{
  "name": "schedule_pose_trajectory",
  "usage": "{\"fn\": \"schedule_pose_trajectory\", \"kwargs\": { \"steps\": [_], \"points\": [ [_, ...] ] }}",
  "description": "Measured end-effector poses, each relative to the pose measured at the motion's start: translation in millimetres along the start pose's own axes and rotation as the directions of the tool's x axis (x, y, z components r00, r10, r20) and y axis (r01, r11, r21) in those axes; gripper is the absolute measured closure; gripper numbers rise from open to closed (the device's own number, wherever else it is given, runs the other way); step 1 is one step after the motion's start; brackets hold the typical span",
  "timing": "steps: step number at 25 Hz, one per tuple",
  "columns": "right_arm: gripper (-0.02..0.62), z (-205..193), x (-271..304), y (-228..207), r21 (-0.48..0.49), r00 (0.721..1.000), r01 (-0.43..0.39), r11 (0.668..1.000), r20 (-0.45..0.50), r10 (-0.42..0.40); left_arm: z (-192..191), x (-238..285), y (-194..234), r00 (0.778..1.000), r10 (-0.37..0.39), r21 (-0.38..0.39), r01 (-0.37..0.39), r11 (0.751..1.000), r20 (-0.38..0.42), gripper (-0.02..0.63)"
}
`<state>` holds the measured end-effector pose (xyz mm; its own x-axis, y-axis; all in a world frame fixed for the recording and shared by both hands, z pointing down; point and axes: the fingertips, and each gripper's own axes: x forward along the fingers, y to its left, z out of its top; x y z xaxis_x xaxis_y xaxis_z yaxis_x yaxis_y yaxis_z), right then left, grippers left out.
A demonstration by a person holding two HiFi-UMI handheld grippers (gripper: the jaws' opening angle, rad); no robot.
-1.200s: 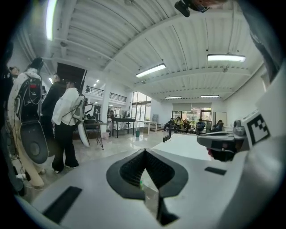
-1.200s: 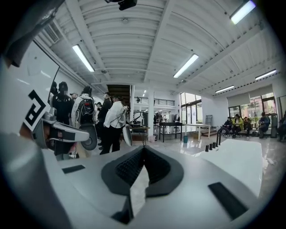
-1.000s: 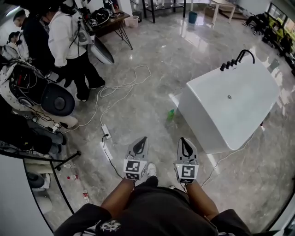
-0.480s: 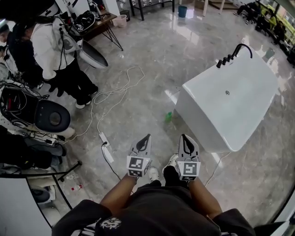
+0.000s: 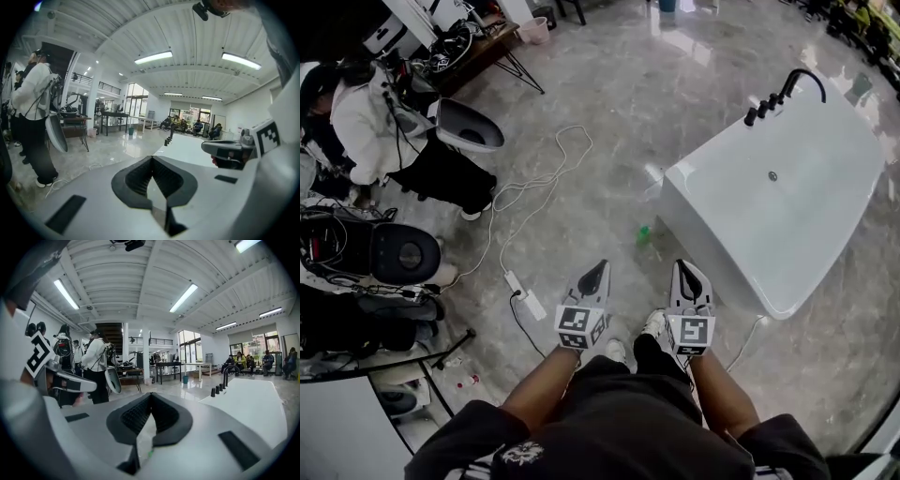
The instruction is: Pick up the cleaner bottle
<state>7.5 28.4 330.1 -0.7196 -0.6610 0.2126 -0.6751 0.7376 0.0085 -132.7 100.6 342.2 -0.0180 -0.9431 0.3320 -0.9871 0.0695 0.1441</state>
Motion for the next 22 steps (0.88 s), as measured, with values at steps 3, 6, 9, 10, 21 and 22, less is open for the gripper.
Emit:
{"fn": "schedule_pose_trajectory", "kwargs": {
  "steps": [3, 6, 9, 10, 21, 22],
  "points": [
    [0.580, -15, 20, -22, 0.012, 1.000, 0.005, 1.000, -0.025, -0.005, -2, 29, -3, 1.000, -0.007, 0.020, 0.007, 1.000, -0.013, 0.600],
    [0.580, -26, 36, -36, 0.027, 0.999, 0.022, 0.999, -0.042, -0.021, -10, 53, 0, 0.999, -0.018, 0.022, 0.018, 1.000, -0.031, 0.600],
    [0.578, -42, 54, -47, 0.034, 0.998, 0.040, 0.999, -0.059, -0.038, -26, 79, 8, 0.998, -0.037, 0.033, 0.039, 0.999, -0.051, 0.600],
    [0.578, -49, 60, -49, 0.039, 0.997, 0.048, 0.998, -0.063, -0.046, -34, 89, 11, 0.997, -0.046, 0.039, 0.049, 0.998, -0.060, 0.600],
    [0.580, -202, 152, -45, 0.072, 0.988, 0.145, 0.987, -0.053, -0.142, -195, 220, 81, 0.994, -0.095, 0.084, 0.099, 0.992, -0.051, 0.600],
    [0.578, -221, 161, -44, 0.081, 0.987, 0.157, 0.984, -0.050, -0.153, -214, 230, 88, 0.994, -0.095, 0.094, 0.099, 0.991, -0.048, 0.600]
  ]
}}
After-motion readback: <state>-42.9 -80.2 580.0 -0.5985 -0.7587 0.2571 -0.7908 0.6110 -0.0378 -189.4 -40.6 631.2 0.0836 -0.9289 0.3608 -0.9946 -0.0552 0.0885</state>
